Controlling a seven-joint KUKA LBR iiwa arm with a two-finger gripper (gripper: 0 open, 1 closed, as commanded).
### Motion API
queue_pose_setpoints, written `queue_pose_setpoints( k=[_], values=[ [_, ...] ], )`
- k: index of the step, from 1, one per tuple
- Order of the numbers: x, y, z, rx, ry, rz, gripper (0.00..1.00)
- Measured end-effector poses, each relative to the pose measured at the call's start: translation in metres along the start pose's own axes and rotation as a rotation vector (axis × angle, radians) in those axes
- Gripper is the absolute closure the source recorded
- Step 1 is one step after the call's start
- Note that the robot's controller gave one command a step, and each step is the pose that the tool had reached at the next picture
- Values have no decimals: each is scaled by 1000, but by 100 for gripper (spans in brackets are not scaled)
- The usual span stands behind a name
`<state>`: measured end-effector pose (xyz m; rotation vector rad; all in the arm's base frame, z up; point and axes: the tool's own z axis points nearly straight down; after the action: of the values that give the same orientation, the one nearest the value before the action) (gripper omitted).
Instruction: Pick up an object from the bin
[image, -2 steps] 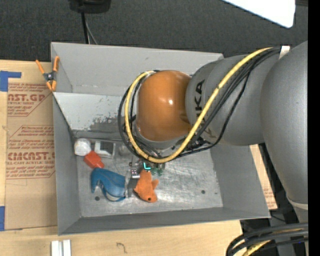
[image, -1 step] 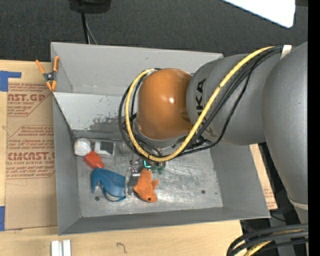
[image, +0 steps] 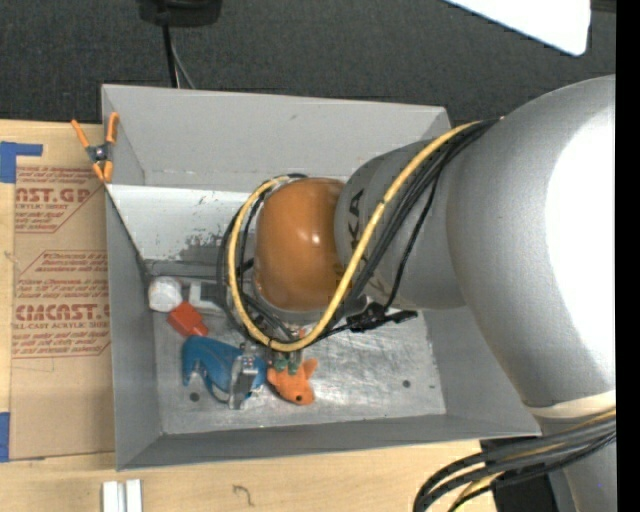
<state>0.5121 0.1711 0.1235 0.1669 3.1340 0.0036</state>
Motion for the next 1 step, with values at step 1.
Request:
queue_pose_setpoints(
  k=[1],
  values=[
    [-10, -5, 48, 4, 25, -138, 100]
  ],
)
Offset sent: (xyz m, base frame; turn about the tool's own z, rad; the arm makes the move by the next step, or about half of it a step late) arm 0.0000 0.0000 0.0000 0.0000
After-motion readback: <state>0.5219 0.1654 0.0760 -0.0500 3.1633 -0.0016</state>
